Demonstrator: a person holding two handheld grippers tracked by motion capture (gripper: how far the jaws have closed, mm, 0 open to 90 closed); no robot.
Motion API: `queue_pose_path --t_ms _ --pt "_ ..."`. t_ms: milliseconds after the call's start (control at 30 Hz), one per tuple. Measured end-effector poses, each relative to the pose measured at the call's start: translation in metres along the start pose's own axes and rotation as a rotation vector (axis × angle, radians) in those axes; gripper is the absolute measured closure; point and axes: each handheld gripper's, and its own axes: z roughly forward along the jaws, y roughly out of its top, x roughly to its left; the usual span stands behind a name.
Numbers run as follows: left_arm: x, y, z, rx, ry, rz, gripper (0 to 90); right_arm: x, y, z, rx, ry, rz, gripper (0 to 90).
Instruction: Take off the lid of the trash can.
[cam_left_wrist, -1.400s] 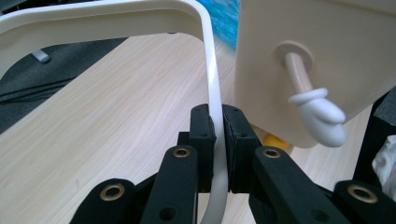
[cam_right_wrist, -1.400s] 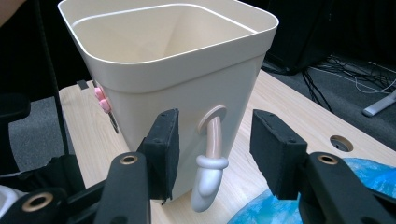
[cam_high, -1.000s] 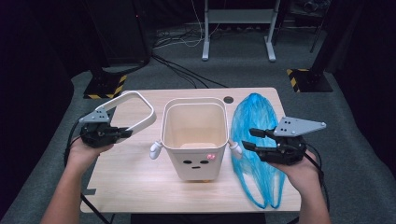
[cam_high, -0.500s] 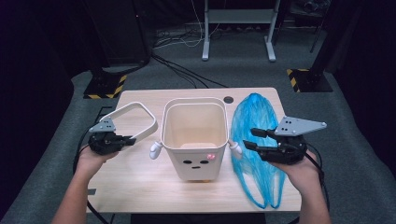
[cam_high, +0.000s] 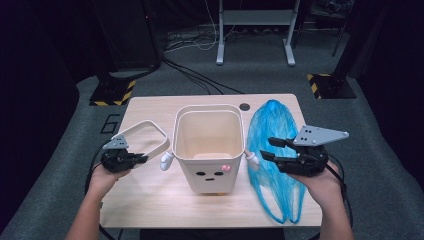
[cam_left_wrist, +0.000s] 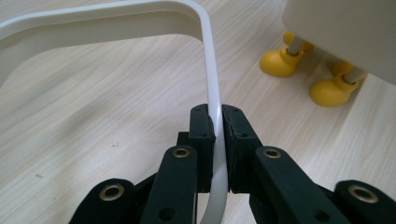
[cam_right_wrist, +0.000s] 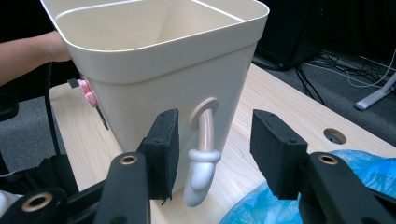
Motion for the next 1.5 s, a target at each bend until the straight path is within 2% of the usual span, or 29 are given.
queue_pose_path --t_ms 133,267,500,833,967,1067,1267,1500 --pt "0.0 -0.003 0.006 0.007 0.019 0.006 83.0 -0.001 0.0 0.0 0.0 -0.003 -0.001 51.4" --pt "0.001 -0.006 0.015 -0.015 0.022 -0.011 83.1 -0.001 -0.001 0.0 0.001 -0.005 0.002 51.4" --pt "0.002 -0.011 0.03 0.017 0.022 -0.005 83.0 -0.002 -0.003 -0.001 0.001 -0.011 0.005 51.5" --pt "0.008 -0.025 0.036 0.04 0.015 -0.034 83.0 -0.003 -0.004 0.0 0.004 -0.018 0.009 51.4" --pt "0.011 -0.031 0.04 0.032 0.007 -0.05 83.4 -0.003 -0.004 0.001 0.006 -0.02 0.007 51.4" --pt "0.012 -0.033 0.044 0.05 0.008 -0.049 83.7 -0.003 -0.005 0.001 0.009 -0.02 0.007 51.4" --pt "0.013 -0.036 0.044 0.044 0.007 -0.053 83.7 -0.003 -0.005 0.002 0.009 -0.023 0.003 51.4" --pt "0.013 -0.04 0.045 0.059 0.008 -0.057 83.7 -0.004 -0.007 0.003 0.018 -0.032 0.004 51.4"
